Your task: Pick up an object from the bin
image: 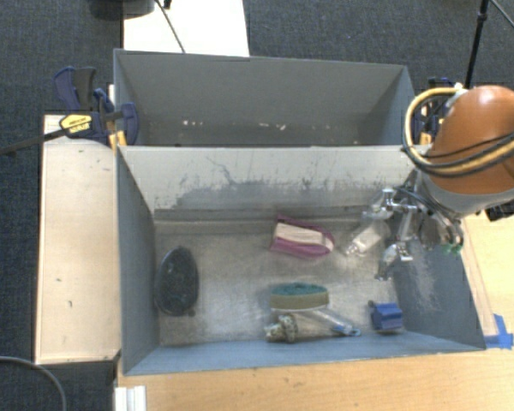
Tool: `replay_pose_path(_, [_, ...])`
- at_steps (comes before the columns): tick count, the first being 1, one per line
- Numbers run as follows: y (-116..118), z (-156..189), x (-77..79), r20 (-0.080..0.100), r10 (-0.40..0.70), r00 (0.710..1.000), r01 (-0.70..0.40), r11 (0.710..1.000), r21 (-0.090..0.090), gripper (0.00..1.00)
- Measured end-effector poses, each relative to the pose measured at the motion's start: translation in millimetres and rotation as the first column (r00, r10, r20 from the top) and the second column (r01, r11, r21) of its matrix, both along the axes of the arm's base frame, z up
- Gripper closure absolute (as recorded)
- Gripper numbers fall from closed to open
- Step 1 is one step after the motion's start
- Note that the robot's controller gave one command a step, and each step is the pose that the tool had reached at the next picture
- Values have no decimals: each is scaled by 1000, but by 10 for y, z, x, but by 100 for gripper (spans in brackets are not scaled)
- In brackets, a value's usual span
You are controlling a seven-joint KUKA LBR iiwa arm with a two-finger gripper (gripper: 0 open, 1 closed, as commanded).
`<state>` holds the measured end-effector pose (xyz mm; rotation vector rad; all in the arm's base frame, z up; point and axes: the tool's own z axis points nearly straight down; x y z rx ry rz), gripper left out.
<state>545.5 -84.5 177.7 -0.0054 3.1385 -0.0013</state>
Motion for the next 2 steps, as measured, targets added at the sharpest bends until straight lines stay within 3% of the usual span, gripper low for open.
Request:
replay_pose_path(1, [610,-512,258,-4,112,994,-112,994,4,0])
replay_pose_path(2, [980,-842,386,20,215,976,-215,977,-1,0])
